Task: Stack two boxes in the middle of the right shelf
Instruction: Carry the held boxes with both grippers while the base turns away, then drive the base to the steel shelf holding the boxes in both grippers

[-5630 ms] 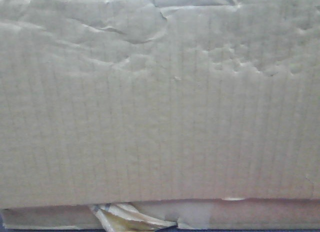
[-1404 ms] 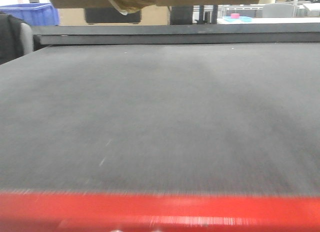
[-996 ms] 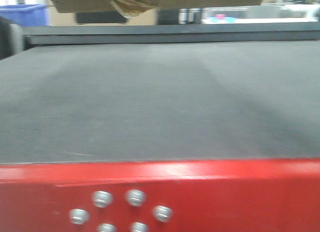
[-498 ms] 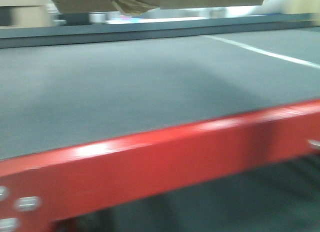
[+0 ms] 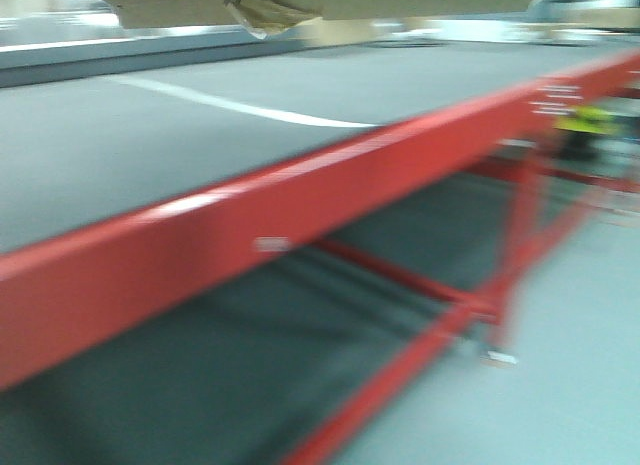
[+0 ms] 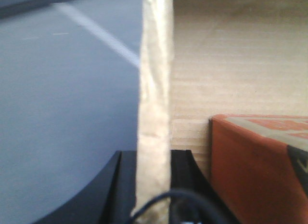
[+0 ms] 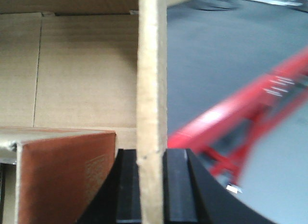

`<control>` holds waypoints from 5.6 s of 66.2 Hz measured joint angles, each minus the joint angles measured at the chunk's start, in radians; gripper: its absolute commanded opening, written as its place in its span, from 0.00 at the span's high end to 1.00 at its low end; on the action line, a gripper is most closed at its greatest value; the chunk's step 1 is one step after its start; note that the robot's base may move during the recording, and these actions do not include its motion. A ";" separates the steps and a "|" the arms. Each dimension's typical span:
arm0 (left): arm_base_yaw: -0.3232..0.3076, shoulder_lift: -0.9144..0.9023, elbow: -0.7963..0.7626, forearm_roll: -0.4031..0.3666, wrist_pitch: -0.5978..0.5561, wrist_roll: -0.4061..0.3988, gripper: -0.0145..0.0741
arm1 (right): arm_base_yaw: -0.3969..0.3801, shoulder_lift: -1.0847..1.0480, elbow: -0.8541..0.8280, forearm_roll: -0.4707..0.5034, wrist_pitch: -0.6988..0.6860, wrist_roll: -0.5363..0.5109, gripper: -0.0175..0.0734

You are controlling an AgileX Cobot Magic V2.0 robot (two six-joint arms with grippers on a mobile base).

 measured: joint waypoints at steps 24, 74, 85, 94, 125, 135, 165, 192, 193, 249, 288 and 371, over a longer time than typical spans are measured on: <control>0.000 0.000 0.000 -0.002 0.000 0.000 0.96 | 0.000 0.000 0.000 0.000 0.002 0.000 0.99; 0.000 0.000 0.000 -0.002 0.000 0.000 0.96 | 0.000 0.000 0.000 -0.002 0.002 0.000 0.99; 0.000 0.000 0.000 -0.004 0.000 0.000 0.96 | 0.000 0.000 0.000 -0.002 0.002 0.000 0.99; 0.000 0.000 0.000 -0.003 0.000 0.000 0.96 | 0.000 0.000 0.000 -0.002 0.002 0.000 0.99; 0.000 0.000 0.000 -0.002 0.000 0.000 0.96 | 0.000 0.000 0.000 -0.002 0.002 0.000 0.99; 0.000 0.000 0.000 -0.002 -0.004 0.000 0.96 | 0.000 0.000 0.000 -0.002 -0.008 0.000 0.99; 0.000 0.000 0.000 0.003 -0.006 0.000 0.96 | 0.000 0.000 0.000 -0.004 -0.017 0.000 0.99; 0.000 0.000 0.000 0.007 -0.006 0.000 0.96 | 0.000 0.002 0.000 -0.004 -0.025 0.000 0.99; 0.000 0.000 0.000 0.007 -0.006 0.000 0.96 | 0.000 0.002 0.000 -0.004 -0.025 0.000 0.99; 0.000 0.000 0.000 0.009 -0.006 0.000 0.96 | 0.000 0.004 0.000 -0.008 -0.035 0.000 0.99; 0.000 0.000 0.000 0.009 -0.009 0.000 0.96 | 0.000 0.004 0.000 -0.011 -0.037 0.000 0.99; 0.000 0.000 0.000 0.009 -0.011 0.000 0.96 | -0.002 0.004 0.000 -0.015 -0.051 0.000 0.99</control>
